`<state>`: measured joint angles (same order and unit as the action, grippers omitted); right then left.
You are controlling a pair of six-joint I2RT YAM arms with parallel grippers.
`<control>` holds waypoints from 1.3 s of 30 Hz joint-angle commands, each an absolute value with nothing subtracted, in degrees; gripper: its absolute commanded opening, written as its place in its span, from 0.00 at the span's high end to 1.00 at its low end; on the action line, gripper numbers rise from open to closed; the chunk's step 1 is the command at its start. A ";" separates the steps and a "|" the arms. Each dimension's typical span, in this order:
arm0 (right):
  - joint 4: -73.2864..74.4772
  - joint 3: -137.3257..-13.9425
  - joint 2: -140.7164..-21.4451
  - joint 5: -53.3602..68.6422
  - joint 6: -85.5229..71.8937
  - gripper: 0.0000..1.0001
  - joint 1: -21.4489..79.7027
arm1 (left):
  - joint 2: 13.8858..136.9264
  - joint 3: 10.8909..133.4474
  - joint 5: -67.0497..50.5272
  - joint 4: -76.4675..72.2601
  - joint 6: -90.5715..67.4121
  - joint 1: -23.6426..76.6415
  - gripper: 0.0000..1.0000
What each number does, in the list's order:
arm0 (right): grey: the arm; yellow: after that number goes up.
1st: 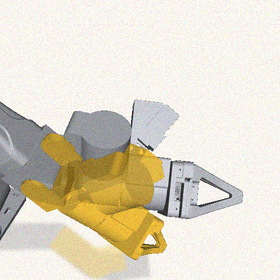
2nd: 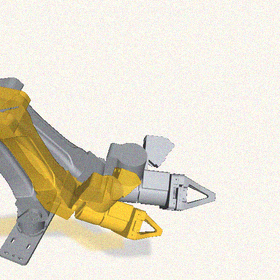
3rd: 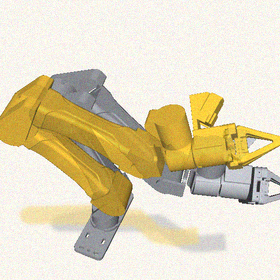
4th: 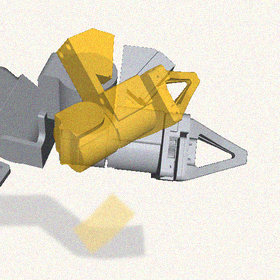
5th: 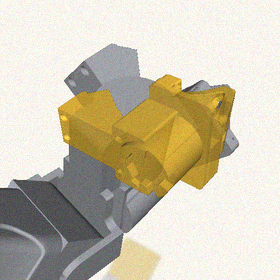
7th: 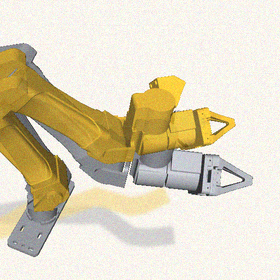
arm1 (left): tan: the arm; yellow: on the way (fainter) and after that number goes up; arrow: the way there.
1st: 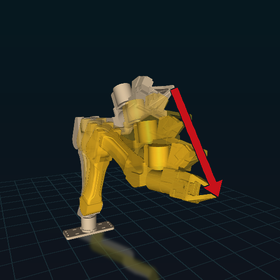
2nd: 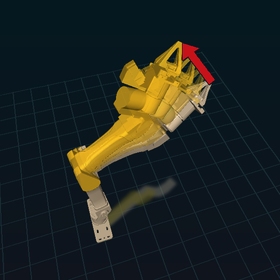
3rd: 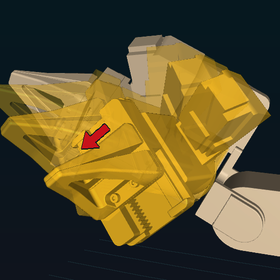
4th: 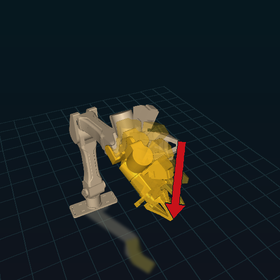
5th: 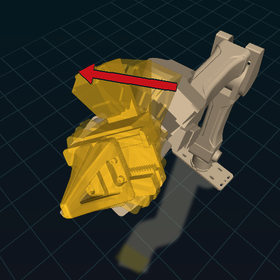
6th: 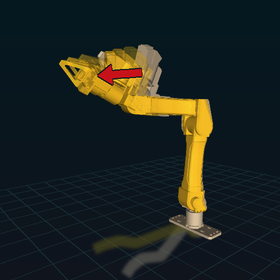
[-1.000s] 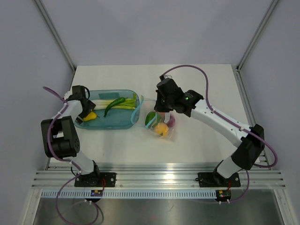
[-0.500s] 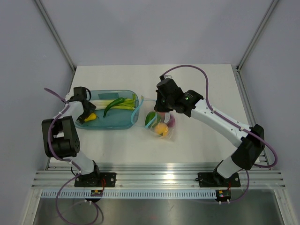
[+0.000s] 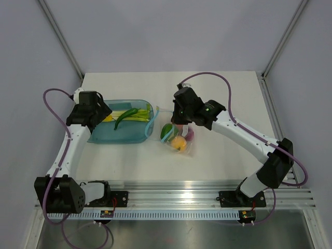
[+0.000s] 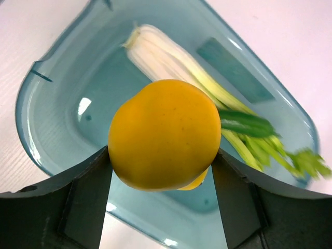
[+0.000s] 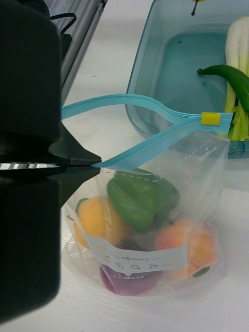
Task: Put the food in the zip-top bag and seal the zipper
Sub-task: Pick up the fake fruit from the bin, then place the fake fruit in the zipper food storage bag.
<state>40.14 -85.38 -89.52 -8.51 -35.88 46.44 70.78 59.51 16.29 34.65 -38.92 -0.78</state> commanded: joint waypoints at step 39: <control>40.78 -86.40 -87.02 -10.11 -37.53 1.00 46.85 | 69.01 73.30 6.50 37.79 -38.77 37.36 0.21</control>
